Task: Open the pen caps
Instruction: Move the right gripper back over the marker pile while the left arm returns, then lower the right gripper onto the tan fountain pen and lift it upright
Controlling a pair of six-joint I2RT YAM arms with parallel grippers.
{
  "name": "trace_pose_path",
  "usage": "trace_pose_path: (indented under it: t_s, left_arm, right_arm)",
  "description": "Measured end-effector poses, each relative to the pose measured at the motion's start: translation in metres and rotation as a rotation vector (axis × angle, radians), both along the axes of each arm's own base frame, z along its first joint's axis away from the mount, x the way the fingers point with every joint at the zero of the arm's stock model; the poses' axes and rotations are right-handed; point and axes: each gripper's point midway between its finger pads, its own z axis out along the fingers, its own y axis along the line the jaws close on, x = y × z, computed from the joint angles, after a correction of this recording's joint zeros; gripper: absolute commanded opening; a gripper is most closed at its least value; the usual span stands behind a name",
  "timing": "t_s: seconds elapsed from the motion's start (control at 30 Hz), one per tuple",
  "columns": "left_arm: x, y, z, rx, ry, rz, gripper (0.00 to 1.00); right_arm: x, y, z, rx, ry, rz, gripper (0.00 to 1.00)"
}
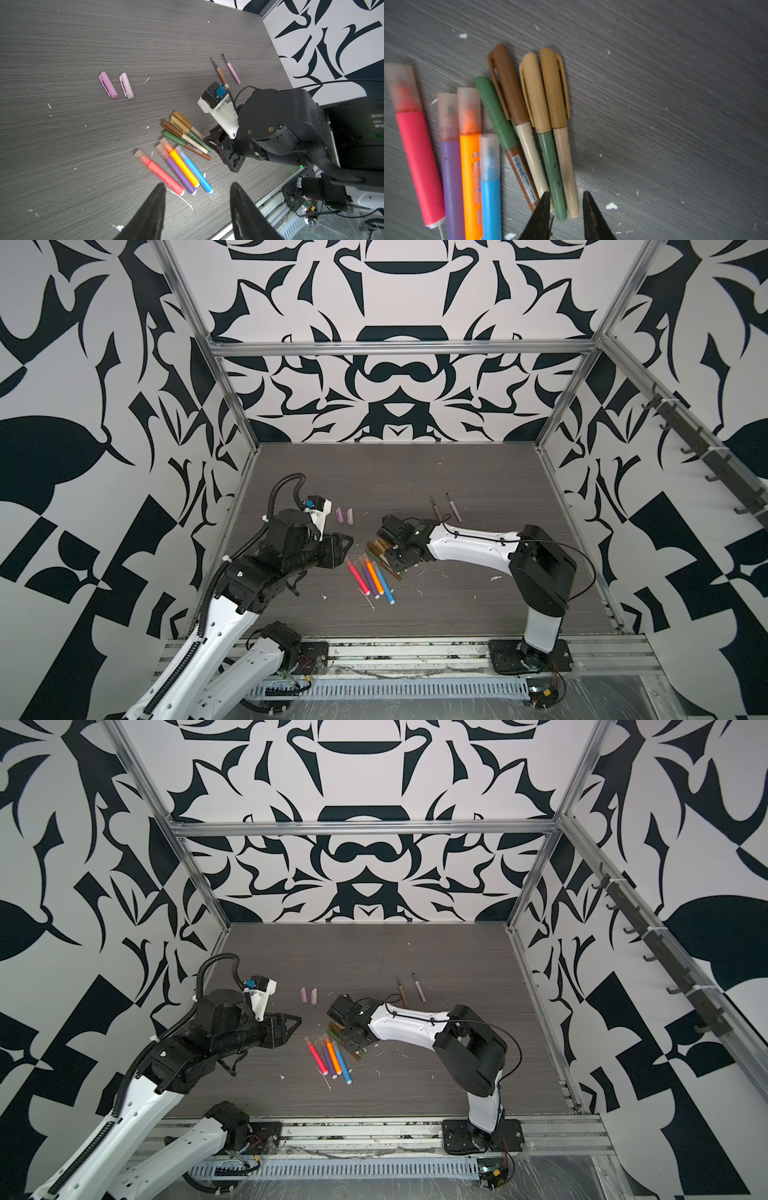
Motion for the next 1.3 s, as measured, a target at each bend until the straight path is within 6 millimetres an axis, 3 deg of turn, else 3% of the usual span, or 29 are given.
trace_pose_path:
  t_s: [0.37, 1.07, 1.3]
  left_arm:
    - [0.0, 0.0, 0.0, -0.001, 0.001, -0.002, 0.54]
    - [0.0, -0.001, 0.001, -0.005, -0.001, -0.002, 0.54]
    - [0.0, -0.001, 0.001, -0.005, -0.001, -0.001, 0.54]
  right_arm:
    - [-0.002, -0.004, -0.017, -0.039, 0.029, -0.004, 0.27]
    - [-0.001, -0.007, -0.017, -0.05, 0.024, -0.015, 0.22]
    - [-0.001, -0.008, -0.028, -0.069, 0.04, -0.017, 0.25]
